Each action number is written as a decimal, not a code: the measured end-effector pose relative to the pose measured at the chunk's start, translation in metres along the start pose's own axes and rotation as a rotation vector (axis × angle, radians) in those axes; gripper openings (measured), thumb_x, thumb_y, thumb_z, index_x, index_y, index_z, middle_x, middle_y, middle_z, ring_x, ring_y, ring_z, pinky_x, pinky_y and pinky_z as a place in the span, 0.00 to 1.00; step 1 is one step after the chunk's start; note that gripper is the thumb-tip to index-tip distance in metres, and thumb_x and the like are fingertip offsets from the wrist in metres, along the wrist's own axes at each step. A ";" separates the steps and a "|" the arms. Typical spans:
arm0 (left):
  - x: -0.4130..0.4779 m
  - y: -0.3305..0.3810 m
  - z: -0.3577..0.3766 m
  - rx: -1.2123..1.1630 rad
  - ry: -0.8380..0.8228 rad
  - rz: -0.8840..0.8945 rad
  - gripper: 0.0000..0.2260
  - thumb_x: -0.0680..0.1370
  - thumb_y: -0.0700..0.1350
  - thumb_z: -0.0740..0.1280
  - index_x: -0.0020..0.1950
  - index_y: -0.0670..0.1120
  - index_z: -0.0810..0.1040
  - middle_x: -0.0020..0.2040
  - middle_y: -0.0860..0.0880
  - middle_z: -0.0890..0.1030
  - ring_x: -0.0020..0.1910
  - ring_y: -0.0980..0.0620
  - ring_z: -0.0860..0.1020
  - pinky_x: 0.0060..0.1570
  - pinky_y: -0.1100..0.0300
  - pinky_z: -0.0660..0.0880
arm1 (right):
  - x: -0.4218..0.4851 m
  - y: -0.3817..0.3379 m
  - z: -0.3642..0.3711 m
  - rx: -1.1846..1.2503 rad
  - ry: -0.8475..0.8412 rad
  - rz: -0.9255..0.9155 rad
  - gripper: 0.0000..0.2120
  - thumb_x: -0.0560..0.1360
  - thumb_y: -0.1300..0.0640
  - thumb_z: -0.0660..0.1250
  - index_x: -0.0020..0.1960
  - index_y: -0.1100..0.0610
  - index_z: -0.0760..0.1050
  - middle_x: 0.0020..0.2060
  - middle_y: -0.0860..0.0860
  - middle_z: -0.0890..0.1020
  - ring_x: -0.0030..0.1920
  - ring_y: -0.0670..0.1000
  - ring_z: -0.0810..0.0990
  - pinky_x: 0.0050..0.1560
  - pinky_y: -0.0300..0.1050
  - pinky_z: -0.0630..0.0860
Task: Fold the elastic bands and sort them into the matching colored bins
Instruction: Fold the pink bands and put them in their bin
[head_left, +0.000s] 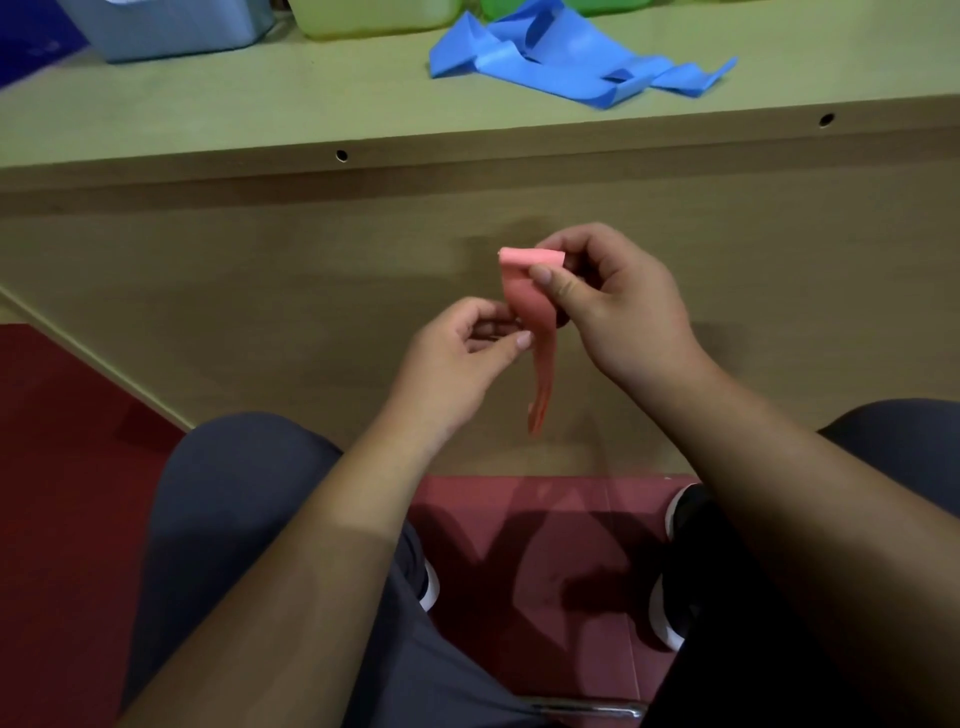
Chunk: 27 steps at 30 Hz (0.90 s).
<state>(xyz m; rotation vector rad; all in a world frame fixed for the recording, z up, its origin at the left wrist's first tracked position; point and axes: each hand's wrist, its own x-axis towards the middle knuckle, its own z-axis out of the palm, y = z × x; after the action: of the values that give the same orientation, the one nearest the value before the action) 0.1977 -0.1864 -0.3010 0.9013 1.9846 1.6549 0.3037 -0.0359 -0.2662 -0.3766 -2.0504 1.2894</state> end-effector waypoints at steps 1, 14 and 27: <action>0.000 0.000 0.002 -0.008 -0.008 0.006 0.09 0.78 0.38 0.76 0.55 0.48 0.83 0.51 0.49 0.87 0.51 0.53 0.84 0.63 0.48 0.81 | 0.000 -0.001 0.000 -0.002 0.002 0.000 0.07 0.81 0.58 0.74 0.58 0.53 0.82 0.42 0.48 0.84 0.40 0.44 0.82 0.39 0.36 0.77; 0.005 -0.002 0.009 -0.100 -0.041 -0.028 0.13 0.77 0.35 0.76 0.57 0.46 0.80 0.52 0.47 0.85 0.52 0.55 0.83 0.59 0.54 0.80 | 0.001 -0.004 -0.008 0.025 0.027 0.000 0.06 0.81 0.58 0.74 0.57 0.53 0.82 0.42 0.52 0.84 0.39 0.45 0.82 0.38 0.37 0.78; -0.001 0.008 -0.006 0.005 0.114 -0.036 0.06 0.75 0.39 0.79 0.45 0.47 0.85 0.38 0.45 0.87 0.36 0.51 0.82 0.43 0.51 0.81 | 0.004 0.005 -0.010 -0.076 0.060 -0.001 0.07 0.80 0.53 0.75 0.58 0.49 0.81 0.44 0.46 0.84 0.44 0.52 0.85 0.47 0.57 0.84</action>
<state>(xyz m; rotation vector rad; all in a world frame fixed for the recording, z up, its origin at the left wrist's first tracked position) 0.1964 -0.1906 -0.2917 0.7835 2.0678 1.7170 0.3073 -0.0250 -0.2660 -0.4435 -2.0530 1.1882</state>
